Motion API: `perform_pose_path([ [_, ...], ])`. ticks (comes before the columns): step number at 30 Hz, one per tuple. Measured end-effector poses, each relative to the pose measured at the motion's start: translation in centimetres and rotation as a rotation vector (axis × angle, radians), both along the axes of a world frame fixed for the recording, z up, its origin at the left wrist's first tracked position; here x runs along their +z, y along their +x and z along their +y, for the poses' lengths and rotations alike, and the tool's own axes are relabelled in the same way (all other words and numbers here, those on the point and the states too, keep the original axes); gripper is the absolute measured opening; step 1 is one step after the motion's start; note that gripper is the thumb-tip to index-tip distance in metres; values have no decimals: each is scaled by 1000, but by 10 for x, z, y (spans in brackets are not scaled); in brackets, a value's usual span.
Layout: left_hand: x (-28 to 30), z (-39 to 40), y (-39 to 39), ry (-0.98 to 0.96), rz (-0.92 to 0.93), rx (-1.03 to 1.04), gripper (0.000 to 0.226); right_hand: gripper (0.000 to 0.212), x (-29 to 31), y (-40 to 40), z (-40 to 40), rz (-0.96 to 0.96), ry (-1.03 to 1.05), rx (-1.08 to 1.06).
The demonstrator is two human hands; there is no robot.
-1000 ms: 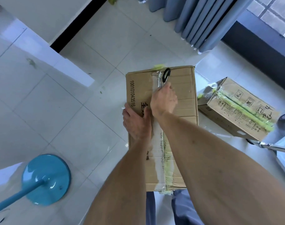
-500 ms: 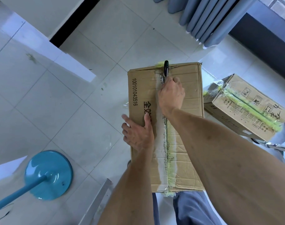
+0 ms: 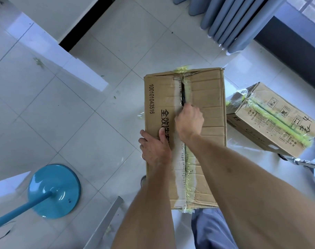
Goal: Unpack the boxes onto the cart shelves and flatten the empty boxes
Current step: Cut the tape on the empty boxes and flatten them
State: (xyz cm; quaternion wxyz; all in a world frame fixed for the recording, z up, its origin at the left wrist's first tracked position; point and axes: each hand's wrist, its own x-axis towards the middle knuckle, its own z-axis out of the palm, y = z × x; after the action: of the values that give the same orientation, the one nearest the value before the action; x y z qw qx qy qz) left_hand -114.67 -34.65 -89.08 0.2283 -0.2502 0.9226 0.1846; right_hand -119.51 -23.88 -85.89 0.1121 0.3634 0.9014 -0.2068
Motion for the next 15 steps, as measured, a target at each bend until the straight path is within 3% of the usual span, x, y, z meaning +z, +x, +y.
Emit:
perform_pose_path([
  [6, 4, -4, 6, 73, 56, 11, 78, 21, 4, 19, 1, -36, 68, 102],
  [8, 8, -9, 17, 65, 78, 29, 79, 14, 9, 19, 1, -41, 45, 90],
  [11, 15, -17, 58, -24, -27, 78, 81, 11, 18, 27, -2, -74, -17, 50],
  [15, 15, -24, 81, 14, -144, 131, 82, 15, 24, 63, -20, -134, -74, -5],
])
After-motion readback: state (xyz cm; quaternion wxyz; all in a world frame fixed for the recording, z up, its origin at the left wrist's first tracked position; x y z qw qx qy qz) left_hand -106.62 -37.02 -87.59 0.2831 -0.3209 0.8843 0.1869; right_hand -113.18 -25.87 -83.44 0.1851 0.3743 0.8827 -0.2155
